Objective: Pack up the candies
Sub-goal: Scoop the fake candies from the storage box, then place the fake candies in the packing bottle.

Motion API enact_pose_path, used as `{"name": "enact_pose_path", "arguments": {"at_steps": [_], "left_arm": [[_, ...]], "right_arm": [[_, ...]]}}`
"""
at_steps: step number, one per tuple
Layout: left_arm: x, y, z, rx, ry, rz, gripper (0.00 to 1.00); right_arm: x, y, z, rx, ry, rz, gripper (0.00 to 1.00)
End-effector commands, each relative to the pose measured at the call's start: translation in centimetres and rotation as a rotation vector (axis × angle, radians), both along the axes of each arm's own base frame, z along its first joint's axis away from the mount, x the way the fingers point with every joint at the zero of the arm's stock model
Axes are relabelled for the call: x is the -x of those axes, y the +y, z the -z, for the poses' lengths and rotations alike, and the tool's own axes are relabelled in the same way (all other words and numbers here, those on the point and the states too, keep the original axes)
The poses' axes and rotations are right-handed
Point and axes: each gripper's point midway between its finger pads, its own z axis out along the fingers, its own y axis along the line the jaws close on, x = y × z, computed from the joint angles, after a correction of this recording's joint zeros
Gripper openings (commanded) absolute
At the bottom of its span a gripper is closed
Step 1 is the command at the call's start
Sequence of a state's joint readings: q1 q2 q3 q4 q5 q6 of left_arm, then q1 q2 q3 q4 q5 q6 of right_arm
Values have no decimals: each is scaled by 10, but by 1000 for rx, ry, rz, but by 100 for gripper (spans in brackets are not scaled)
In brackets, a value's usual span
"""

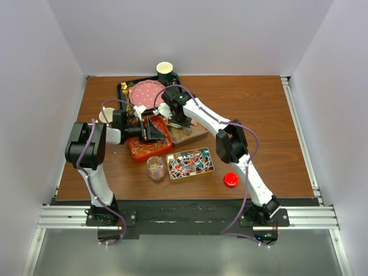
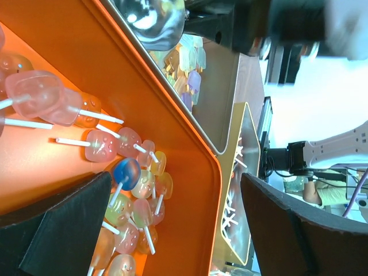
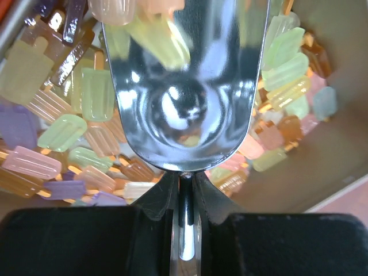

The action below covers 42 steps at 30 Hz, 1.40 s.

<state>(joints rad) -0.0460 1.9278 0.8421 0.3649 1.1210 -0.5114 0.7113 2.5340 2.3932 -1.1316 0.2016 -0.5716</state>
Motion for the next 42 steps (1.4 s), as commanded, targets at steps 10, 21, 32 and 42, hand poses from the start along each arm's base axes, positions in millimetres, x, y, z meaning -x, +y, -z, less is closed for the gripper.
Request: {"name": "enact_pose_path", "arguments": {"at_steps": [10,21,32,42], "left_arm": [[-7,15,-18,-14,-54,1,100],[-17,21,-46,-83,-138,30,100],[-19,31,-81,-188,-262,-16,100],[-39,87,-106,-585,-448,-240,100]], "right_arm": [[15,16,-19,-356,110,-3,0],[15,2,-57,-351,32,-22,0],[41,-30,-110,-331,-35,-97,0],[111,-32,-159,-248,15,-401,0]]}}
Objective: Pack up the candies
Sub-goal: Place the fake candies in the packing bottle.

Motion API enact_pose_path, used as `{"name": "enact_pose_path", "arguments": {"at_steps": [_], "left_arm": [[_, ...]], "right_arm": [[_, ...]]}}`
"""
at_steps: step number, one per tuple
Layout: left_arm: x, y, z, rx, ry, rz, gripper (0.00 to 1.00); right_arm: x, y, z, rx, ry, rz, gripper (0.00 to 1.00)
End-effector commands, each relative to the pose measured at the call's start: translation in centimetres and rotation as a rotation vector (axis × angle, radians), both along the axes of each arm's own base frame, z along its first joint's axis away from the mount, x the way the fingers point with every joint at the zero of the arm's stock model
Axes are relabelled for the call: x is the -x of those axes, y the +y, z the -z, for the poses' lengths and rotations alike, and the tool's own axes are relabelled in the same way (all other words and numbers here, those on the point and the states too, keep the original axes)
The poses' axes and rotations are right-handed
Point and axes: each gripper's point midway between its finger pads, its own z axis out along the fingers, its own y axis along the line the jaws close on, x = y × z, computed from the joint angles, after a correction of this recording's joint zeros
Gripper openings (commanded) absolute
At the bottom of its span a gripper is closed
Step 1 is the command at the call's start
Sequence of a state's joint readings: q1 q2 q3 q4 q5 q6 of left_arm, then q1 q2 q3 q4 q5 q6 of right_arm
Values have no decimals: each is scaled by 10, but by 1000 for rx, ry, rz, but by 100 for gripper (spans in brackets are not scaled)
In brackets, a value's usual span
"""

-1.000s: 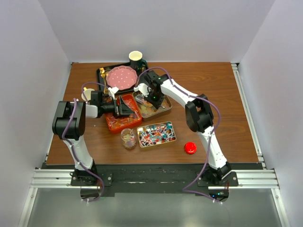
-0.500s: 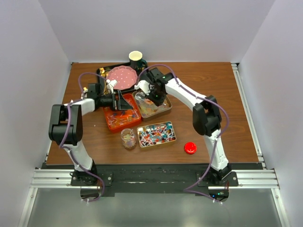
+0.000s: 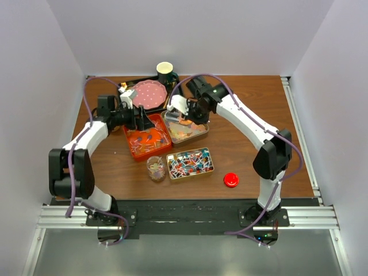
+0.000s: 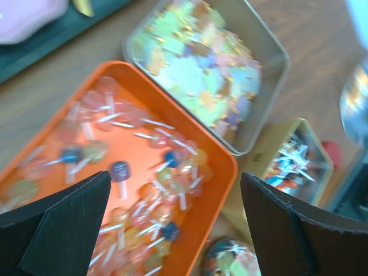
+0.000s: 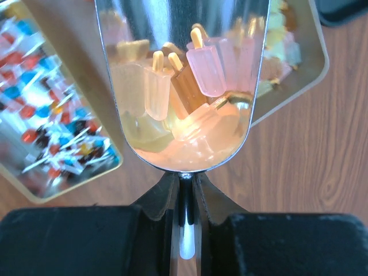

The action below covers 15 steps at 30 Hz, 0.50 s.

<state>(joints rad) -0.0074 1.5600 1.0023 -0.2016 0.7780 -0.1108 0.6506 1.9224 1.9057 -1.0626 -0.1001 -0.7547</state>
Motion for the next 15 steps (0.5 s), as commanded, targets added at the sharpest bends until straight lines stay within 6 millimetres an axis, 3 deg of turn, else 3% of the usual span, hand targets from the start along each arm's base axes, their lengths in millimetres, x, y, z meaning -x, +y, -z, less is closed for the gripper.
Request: {"name": "enact_pose_path", "arguments": {"at_steps": [1,5,7,15], "left_arm": [[-16,43,-31,-196,-164,-139,100],[-5,63,-33,-184,-167,-211,100],[-1,70,-43,-150,-197,-235,100],[21,83,-54,-145,-270,-288,100]], "right_arm": [[51,9,-30,59,-22,-228,0],[82,10,-26,181,-28,-351,0],[95,13,-27,223,-19,-397,0],[100,16,-33,454,-68,-478,0]]}}
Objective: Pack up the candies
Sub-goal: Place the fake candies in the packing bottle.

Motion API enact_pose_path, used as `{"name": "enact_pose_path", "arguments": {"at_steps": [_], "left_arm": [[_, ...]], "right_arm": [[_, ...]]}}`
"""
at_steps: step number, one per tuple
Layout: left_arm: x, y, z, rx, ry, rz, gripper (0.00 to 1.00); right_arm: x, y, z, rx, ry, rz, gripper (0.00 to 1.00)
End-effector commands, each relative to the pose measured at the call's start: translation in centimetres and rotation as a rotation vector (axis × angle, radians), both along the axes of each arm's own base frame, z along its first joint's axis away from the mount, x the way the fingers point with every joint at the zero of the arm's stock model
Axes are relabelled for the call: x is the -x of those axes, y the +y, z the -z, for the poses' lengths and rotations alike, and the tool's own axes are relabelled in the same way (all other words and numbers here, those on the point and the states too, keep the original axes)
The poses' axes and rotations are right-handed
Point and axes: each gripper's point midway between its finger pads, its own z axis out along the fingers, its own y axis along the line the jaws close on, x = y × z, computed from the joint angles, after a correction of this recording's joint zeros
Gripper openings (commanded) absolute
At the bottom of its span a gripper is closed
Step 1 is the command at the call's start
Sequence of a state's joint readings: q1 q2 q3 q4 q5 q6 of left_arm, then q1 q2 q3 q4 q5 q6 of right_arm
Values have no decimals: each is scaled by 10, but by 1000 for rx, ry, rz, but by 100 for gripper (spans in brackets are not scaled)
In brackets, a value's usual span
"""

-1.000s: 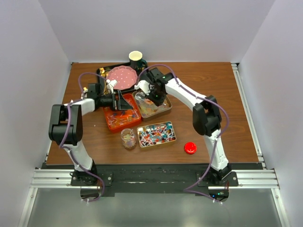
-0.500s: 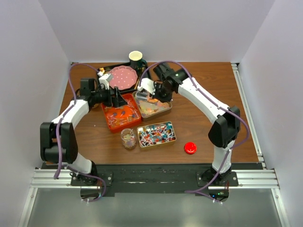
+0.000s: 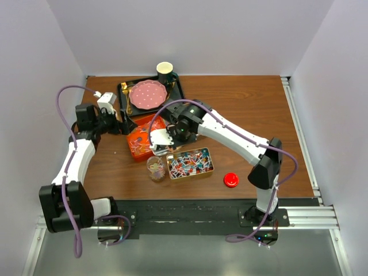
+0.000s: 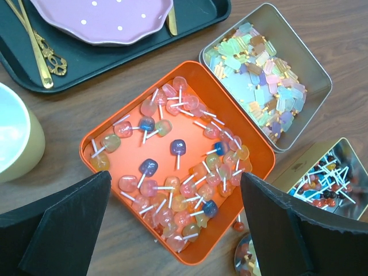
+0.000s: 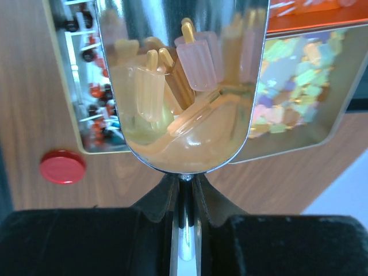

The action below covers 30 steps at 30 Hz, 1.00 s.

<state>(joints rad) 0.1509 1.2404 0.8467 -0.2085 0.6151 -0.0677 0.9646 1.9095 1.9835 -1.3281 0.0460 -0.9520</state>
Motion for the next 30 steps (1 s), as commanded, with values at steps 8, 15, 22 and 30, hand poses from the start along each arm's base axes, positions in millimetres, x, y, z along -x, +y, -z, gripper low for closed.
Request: {"name": "enact_pose_path", "arguments": {"at_steps": [8,15,22,30], "left_arm": [[8,10,-26,-12,-148,-49,100],[9,11,-34,-5,-182,-63,100],[7,9,-41,14,-191,-57,100],[6,7,-43,33,-197,-55,100]], "right_arm": [[9,-28,-18,346,-168,-165,0],[6,-30,-26,460,-279,-224,0],[6,-29,-30,509,-332,-241,0],[10,-27,-33,522,-350,-215,0]]}}
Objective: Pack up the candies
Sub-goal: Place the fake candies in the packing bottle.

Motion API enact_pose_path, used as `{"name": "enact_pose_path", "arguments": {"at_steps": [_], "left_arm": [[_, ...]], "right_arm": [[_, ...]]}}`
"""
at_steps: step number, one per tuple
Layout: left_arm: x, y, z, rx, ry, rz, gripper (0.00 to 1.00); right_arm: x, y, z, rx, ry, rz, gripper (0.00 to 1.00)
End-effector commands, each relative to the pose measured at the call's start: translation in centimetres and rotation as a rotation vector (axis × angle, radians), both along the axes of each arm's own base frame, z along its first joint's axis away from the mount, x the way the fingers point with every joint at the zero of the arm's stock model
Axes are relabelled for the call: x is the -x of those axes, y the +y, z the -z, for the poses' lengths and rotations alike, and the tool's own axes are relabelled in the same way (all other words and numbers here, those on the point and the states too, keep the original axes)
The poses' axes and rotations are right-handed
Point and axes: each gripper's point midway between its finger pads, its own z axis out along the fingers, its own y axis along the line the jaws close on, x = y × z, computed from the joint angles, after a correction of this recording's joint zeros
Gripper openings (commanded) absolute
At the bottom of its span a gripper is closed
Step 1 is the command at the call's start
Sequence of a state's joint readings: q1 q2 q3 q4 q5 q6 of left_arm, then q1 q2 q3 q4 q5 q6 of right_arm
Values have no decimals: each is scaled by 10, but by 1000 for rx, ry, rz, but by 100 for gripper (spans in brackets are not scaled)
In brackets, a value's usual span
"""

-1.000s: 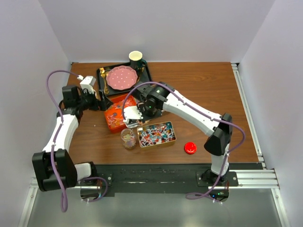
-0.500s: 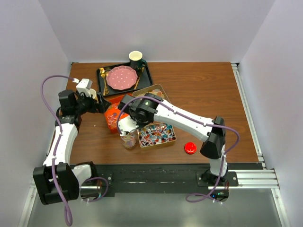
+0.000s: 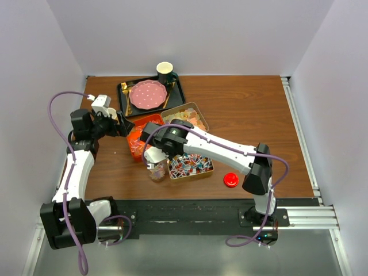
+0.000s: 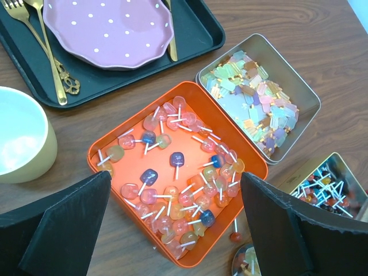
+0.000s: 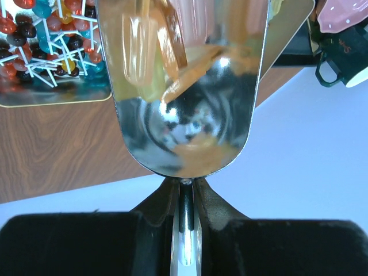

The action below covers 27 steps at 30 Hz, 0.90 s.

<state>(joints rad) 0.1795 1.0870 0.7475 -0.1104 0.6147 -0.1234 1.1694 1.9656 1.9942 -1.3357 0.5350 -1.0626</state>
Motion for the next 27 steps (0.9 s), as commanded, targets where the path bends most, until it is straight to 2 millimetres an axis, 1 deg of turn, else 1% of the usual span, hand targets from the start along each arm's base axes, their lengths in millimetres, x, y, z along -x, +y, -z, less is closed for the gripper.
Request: {"name": "enact_pose_path", "arguments": {"at_steps": [1,11,18,20,21,22,23,24,25,26,27], "left_arm": [[-7,1,-20,13,-72,-2,100],[-6,-2,-23,19,-84,13,100],[-5,-7,-23,47,-41,39,99],[-5,-10,-28,55,-41,64,98],[-4,-12,-33,59,-45,74,95],[0,-17,-38,73,-51,112,93],[4,-22,-41,84,-50,143,89],[6,-26,-46,93,-57,167,78],[16,-37,-52,127,-63,244,69],[21,-44,-57,146,-77,291,56],[26,-49,-60,168,-76,329,13]], "right_arm": [[14,-42,-10,220,27,6,0],[15,-40,-11,231,2,10,0],[16,-41,-18,224,-7,0,0],[19,-41,-15,203,15,2,0],[21,-40,-15,165,35,6,0],[23,-41,-15,140,49,20,0],[19,-43,-16,101,63,52,0],[18,-41,-16,43,86,81,0],[23,-39,-9,-29,167,126,0],[13,-44,-11,-98,205,193,0],[7,-43,-6,-141,239,236,0]]}}
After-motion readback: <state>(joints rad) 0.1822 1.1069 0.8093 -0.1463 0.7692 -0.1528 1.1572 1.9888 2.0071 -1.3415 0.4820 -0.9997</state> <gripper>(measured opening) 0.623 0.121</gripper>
